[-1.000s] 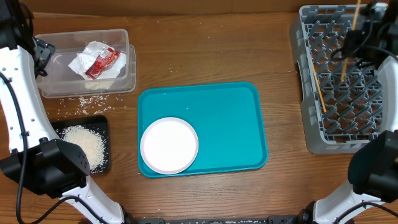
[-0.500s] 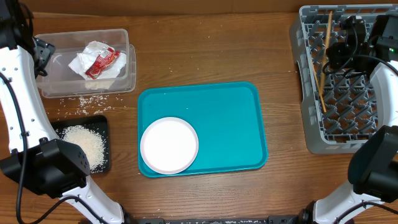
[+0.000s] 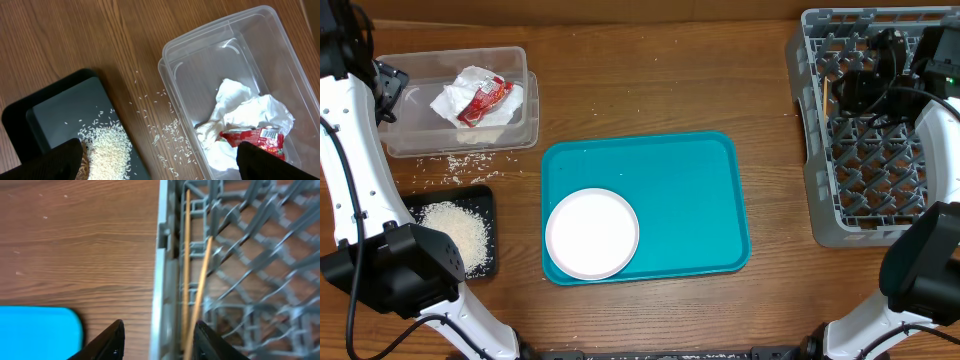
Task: Sort waste into correct bins and load items into the dishwasher
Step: 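Carry the chopstick to the dish rack and insert it upright, then reach the right gripper to the large white plate rim and grasp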
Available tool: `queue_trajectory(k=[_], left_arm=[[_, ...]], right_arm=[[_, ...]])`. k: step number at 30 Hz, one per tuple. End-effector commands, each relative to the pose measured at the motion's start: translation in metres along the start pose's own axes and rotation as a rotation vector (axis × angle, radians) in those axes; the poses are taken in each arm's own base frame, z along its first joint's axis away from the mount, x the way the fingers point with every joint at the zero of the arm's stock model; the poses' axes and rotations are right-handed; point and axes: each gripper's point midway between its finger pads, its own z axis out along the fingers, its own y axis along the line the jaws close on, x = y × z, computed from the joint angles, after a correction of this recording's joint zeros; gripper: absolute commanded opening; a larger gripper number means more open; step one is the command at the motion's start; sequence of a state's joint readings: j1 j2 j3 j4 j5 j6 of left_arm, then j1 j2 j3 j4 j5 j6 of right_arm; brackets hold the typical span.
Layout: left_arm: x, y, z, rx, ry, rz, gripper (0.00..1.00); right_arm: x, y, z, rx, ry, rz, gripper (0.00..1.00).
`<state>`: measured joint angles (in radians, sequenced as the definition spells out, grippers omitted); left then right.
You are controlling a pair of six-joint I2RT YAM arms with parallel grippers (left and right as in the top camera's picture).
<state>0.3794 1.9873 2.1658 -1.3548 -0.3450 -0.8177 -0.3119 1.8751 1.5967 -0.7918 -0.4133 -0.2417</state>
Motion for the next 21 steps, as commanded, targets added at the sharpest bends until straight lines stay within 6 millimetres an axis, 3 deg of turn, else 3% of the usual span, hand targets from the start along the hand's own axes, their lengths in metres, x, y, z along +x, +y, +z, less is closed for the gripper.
queue_trajectory(k=[1,7,10,14,18,20,21], left_arm=[[-0.003,0.002,-0.012,0.011,-0.028,-0.022,1.00],[-0.004,0.002,-0.012,0.010,-0.029,-0.024,1.00],[-0.004,0.002,-0.012,0.010,-0.028,-0.024,1.00],[-0.001,-0.001,-0.013,0.015,-0.027,-0.016,1.00],[-0.001,-0.001,-0.013,0.015,-0.028,-0.015,1.00],[-0.001,-0.001,-0.013,0.015,-0.027,-0.016,1.00],[-0.001,-0.001,-0.013,0.014,-0.027,-0.016,1.00]], right_arm=[[0.007,0.028,-0.004,-0.147,0.028,0.175,0.47],[0.024,0.081,-0.020,-0.441,0.124,0.280,0.47],[0.049,0.104,-0.026,-0.488,0.247,0.332,0.49],[0.079,0.135,-0.029,-0.516,0.383,0.270,0.50],[0.107,0.169,-0.029,-0.513,0.521,0.226,0.63],[0.131,0.204,-0.027,-0.543,0.617,0.167,0.89],[0.140,0.218,-0.026,-0.554,0.648,0.139,0.96]])
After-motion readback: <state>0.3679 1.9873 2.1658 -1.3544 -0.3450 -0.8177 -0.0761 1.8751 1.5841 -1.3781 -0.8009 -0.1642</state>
